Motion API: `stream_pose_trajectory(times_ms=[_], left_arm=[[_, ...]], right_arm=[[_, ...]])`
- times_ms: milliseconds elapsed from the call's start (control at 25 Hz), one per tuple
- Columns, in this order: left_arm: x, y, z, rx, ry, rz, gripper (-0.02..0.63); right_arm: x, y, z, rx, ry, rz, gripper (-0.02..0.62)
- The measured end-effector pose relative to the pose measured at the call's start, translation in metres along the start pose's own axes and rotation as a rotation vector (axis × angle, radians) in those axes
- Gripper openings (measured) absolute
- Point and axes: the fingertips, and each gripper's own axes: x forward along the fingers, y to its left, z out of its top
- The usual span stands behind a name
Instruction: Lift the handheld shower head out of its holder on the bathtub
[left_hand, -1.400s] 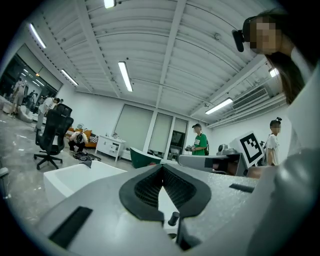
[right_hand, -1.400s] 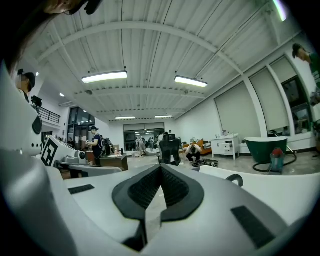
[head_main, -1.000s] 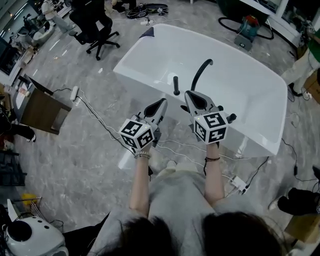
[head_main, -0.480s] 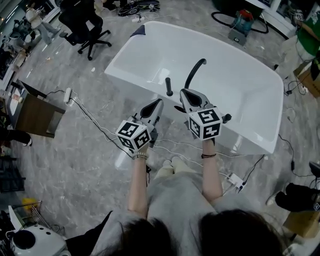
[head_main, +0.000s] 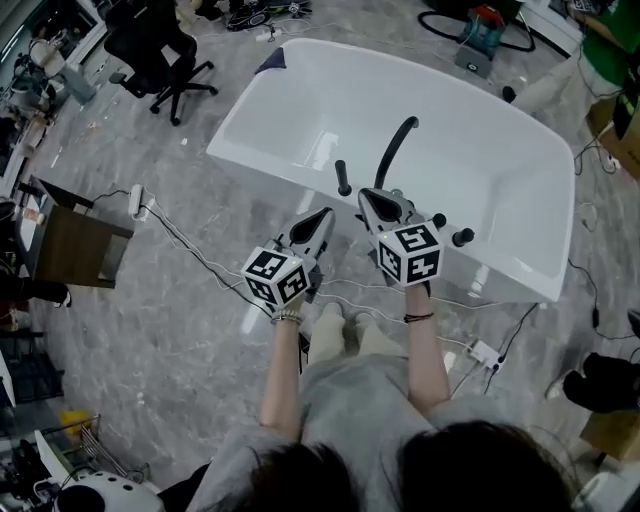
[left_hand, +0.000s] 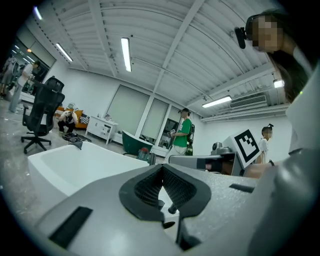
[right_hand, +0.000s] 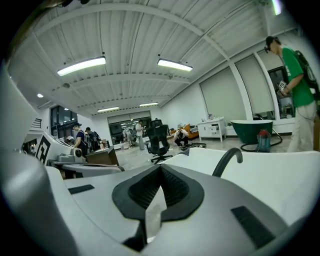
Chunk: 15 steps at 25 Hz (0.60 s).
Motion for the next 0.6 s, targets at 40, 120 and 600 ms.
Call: stream_pose_trajectory(times_ms=[40,120,600], left_arm=[[0.001,0.006,-0.002,-0.006,0.011,-0.011,0.005],[0.004,0.018,-0.006,-0.018,0.035,-0.039,0.005],[0.026,0.077,-0.03,-0.041,0.124,-0.138,0.005]], right_arm=[[0.006,0.0,-0.003,0.009,0.004,-0.011,0.0],[0.02,-0.001,-0.006,0.02,0.015,-0.036,0.0],[0.083,-0.02,-0.048,0.036,0.089,-0.161,0.0]])
